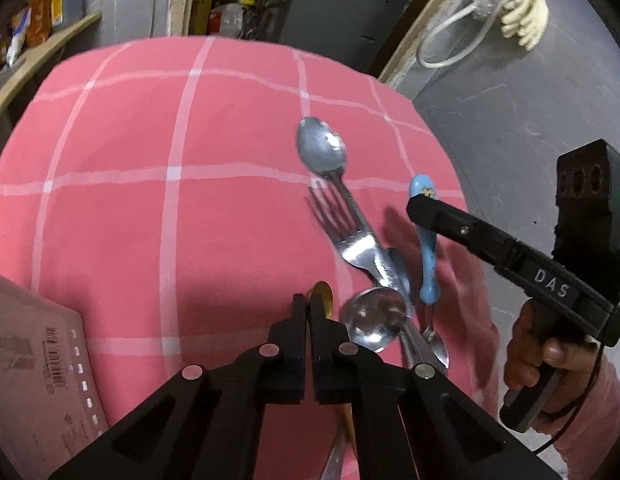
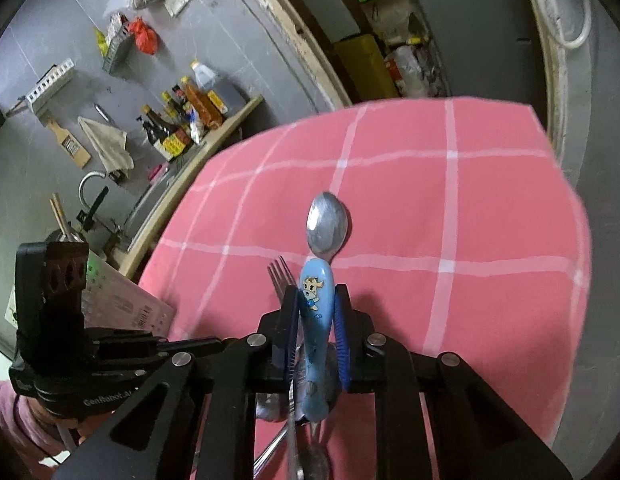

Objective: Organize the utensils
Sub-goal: 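Carry the blue spoon with the right tool while the left tool grasps the gold spoon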

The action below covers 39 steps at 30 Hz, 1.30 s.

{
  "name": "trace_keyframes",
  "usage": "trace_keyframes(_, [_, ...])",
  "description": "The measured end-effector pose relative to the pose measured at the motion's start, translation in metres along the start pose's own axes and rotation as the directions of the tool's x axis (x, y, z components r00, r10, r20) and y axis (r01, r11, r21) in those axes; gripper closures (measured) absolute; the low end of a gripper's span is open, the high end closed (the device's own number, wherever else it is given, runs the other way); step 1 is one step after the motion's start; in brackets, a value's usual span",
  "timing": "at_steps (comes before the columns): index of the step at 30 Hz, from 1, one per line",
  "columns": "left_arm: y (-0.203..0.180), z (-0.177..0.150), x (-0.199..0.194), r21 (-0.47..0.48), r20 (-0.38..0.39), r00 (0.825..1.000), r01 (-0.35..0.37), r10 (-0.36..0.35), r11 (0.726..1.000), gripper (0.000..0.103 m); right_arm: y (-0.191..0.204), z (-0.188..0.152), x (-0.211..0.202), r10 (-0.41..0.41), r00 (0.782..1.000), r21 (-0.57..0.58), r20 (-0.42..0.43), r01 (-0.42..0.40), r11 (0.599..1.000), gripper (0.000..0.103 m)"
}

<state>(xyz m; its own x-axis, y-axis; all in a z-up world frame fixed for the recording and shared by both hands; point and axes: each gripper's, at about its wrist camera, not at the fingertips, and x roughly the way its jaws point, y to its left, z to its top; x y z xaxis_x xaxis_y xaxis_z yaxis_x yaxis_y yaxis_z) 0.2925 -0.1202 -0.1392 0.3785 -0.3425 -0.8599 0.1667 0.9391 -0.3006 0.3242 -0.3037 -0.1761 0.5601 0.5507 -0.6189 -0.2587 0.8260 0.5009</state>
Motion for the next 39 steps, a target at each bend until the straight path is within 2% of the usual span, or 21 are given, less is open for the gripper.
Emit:
trace_keyframes(2, [-0.003, 0.000, -0.006, 0.012, 0.009, 1.000, 0.002, -0.002, 1.000, 0.101, 0.005, 0.000, -0.012, -0.020, 1.000, -0.003, 0.022, 0.020, 1.000, 0.094])
trace_keyframes(10, [-0.011, -0.004, -0.044, 0.042, 0.080, 0.997, -0.022, 0.019, 0.999, 0.101, 0.020, -0.008, -0.067, -0.113, 0.987, 0.007, 0.113, 0.113, 0.994, 0.095])
trace_keyframes(15, [-0.015, -0.004, -0.081, 0.057, 0.178, 0.984, -0.032, 0.022, 0.998, 0.101, 0.034, -0.011, -0.106, -0.189, 0.961, 0.020, 0.201, 0.188, 0.982, 0.095])
trace_keyframes(18, [-0.014, 0.000, -0.104, 0.064, 0.243, 0.970, -0.033, 0.017, 0.997, 0.101, 0.049, -0.008, -0.128, -0.231, 0.938, 0.024, 0.256, 0.233, 0.972, 0.095])
trace_keyframes(23, [-0.013, 0.004, -0.144, 0.052, 0.359, 0.933, -0.026, 0.006, 0.998, 0.101, 0.080, 0.001, -0.160, -0.257, 0.905, 0.011, 0.338, 0.269, 0.963, 0.095])
trace_keyframes(26, [-0.005, 0.009, -0.175, 0.045, 0.438, 0.899, -0.024, 0.002, 0.999, 0.101, 0.104, 0.011, -0.174, -0.239, 0.892, -0.013, 0.384, 0.264, 0.964, 0.095])
trace_keyframes(32, [0.023, 0.017, -0.228, 0.007, 0.552, 0.833, -0.056, 0.043, 0.998, 0.101, 0.159, 0.033, -0.177, -0.152, 0.883, -0.093, 0.444, 0.215, 0.972, 0.095])
trace_keyframes(39, [0.061, 0.017, -0.268, -0.061, 0.630, 0.766, -0.116, 0.128, 0.991, 0.101, 0.220, 0.051, -0.157, -0.032, 0.884, -0.188, 0.467, 0.134, 0.973, 0.095])
